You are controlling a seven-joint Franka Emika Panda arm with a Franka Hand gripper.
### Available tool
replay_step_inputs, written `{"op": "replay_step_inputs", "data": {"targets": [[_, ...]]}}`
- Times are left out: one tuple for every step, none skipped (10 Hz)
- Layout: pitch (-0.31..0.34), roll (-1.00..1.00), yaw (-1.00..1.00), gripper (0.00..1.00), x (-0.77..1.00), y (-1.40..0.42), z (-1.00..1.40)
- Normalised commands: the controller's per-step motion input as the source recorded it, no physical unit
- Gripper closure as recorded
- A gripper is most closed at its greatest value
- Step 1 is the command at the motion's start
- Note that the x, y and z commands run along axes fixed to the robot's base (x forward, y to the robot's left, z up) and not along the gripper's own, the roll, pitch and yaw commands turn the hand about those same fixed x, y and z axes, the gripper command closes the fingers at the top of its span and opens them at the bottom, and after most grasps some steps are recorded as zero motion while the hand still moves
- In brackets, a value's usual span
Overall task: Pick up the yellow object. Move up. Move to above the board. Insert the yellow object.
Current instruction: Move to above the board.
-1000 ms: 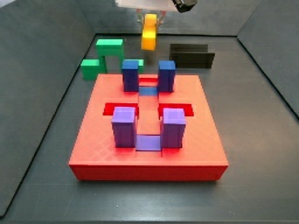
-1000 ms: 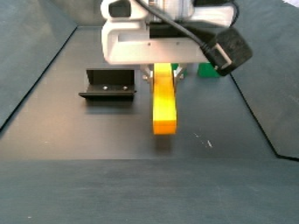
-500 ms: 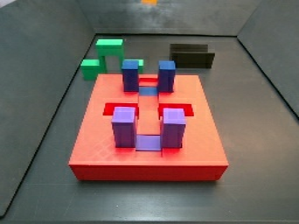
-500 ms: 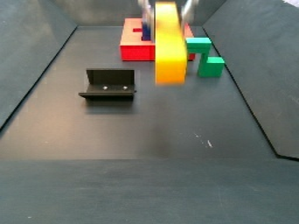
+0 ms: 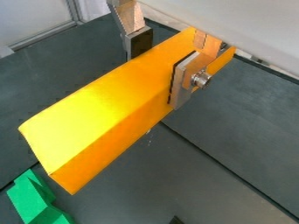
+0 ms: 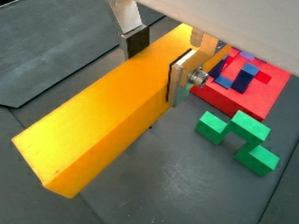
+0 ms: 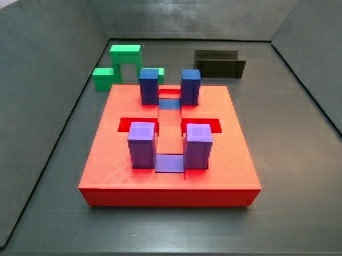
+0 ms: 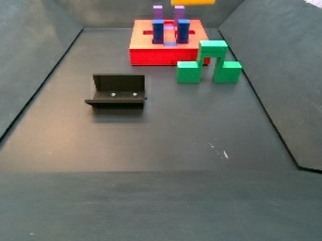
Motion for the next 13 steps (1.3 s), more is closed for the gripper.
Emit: {"op": "replay_step_inputs", "data": {"targets": [[0.094, 0.00, 0.05, 1.00, -0.06, -1.40, 0.18], [0.078, 0.00, 0.05, 1.00, -0.06, -1.40, 0.16], [0.009, 0.05, 0.03, 1.00, -0.07, -1.40, 0.17], [0.001, 0.01, 0.02, 1.00, -0.08, -1.40, 0.16], [0.008, 0.00, 0.01, 1.00, -0.07, -1.40, 0.17], [0.019, 0.01, 0.01, 1.00, -0.07, -1.40, 0.17], [0.025, -0.01, 0.01, 1.00, -0.07, -1.40, 0.18], [0.041, 0.01, 0.01, 1.00, -0.06, -1.40, 0.20], [0.058, 0.00, 0.01, 1.00, -0.05, -1.40, 0.20], [0.089, 0.00, 0.01, 1.00, -0.02, -1.40, 0.22], [0.113, 0.01, 0.01, 1.00, 0.02, -0.89, 0.14], [0.133, 0.02, 0.01, 1.00, 0.06, -0.52, 0.09], [0.135, 0.02, 0.01, 1.00, 0.07, -0.29, 0.06]]}}
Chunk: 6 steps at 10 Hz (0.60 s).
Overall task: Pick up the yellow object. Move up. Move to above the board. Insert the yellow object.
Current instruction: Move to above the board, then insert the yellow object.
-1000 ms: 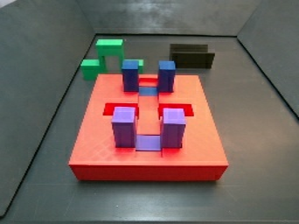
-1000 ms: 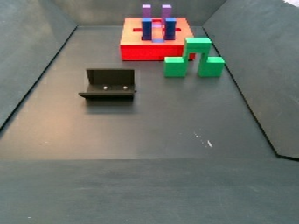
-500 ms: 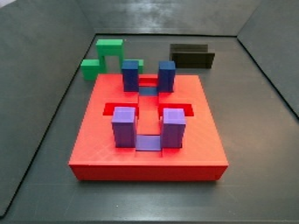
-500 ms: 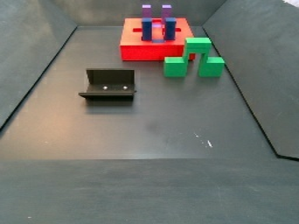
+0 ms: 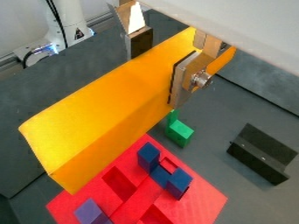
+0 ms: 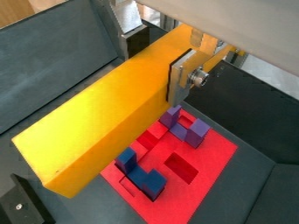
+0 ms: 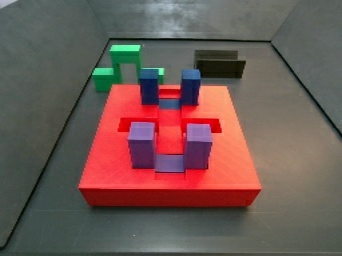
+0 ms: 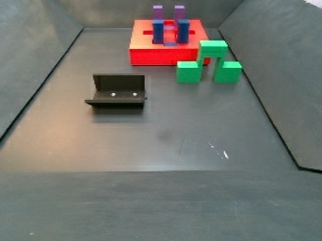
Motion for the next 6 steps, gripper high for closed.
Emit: {"op": "replay_step_inputs", "data": {"targets": [[0.124, 0.03, 0.01, 1.00, 0.05, -0.17, 0.05], [0.000, 0.00, 0.00, 1.00, -0.02, 0.00, 0.00], [0.076, 0.22, 0.00, 1.00, 0.14, -0.11, -0.15], [0.020, 0.36, 0.00, 1.00, 0.39, -0.20, -0.58], [0.019, 0.33, 0.00, 1.00, 0.60, -0.18, -0.58], [0.044, 0.33, 0.00, 1.00, 0.53, -0.23, -0.58]]}}
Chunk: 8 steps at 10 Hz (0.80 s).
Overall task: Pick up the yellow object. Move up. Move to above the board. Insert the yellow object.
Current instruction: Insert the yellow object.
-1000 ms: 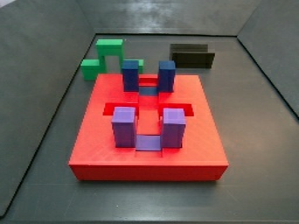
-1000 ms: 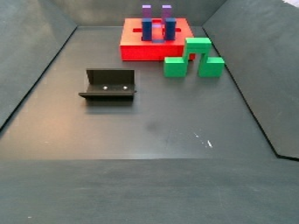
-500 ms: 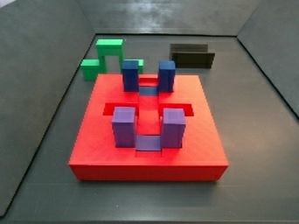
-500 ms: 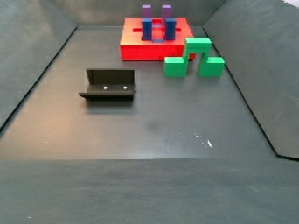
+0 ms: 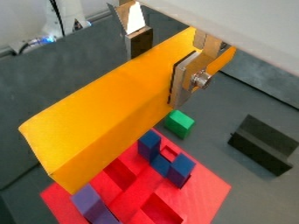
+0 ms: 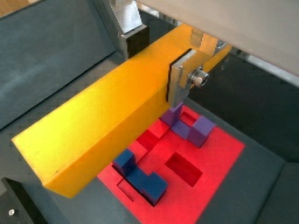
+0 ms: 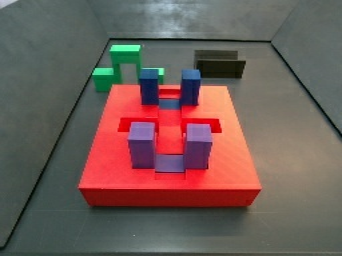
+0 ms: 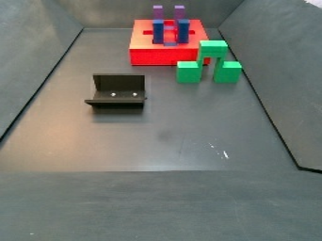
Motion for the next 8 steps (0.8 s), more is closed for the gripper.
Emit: {"op": "replay_step_inputs", "data": {"targets": [[0.047, 0.30, 0.03, 1.00, 0.42, -0.23, -0.64], [0.029, 0.23, 0.01, 1.00, 0.27, -0.12, -0.69], [0.000, 0.12, 0.00, 1.00, 0.08, -0.01, -0.74], [0.000, 0.00, 0.00, 1.00, 0.00, 0.00, -0.71], [-0.003, -0.15, 0.00, 1.00, 0.00, 0.20, -0.59], [-0.007, -0.23, -0.04, 1.00, 0.00, 0.19, -0.56], [-0.021, -0.22, -0.05, 1.00, -0.07, 0.14, -0.73], [0.000, -0.23, -0.01, 1.00, -0.07, 0.03, -0.63]]}}
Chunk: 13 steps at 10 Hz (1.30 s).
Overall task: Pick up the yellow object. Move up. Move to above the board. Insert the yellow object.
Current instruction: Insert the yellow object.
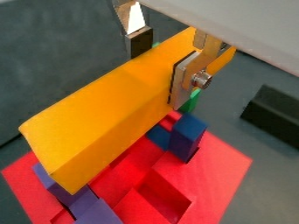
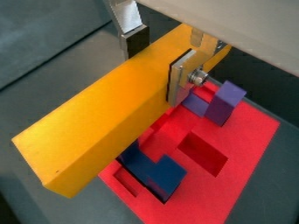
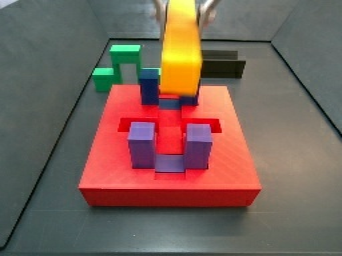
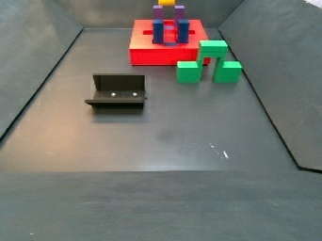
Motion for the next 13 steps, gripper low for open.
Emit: {"op": "replay_step_inputs", "data": {"targets": [[0.000, -0.22, -0.01, 1.00, -0.01, 0.00, -0.55], [0.000, -0.25, 0.00, 1.00, 0.00, -0.01, -0.17], [-0.037, -0.06, 0.06, 1.00, 0.00, -0.19, 0.05], [-0.017, 0.02, 0.07, 1.00, 0.00, -0.32, -0.04], [-0.026, 0.04, 0.07, 1.00, -0.06, -0.35, -0.23], [-0.003, 0.02, 0.05, 1.00, -0.03, -0.17, -0.29], [0.000, 0.04, 0.04, 1.00, 0.00, -0.02, -0.36], [0.000, 0.06, 0.01, 1.00, 0.00, 0.00, -0.37], [0.000, 0.06, 0.00, 1.00, -0.09, 0.00, -0.31], [0.000, 0.03, 0.01, 1.00, -0.06, 0.01, -0.26], [0.000, 0.05, 0.23, 1.00, 0.00, 0.00, -0.21], [0.000, 0.05, 0.33, 1.00, 0.06, 0.00, -0.11], [0.023, 0.06, 0.30, 1.00, 0.16, -0.04, -0.07]]}}
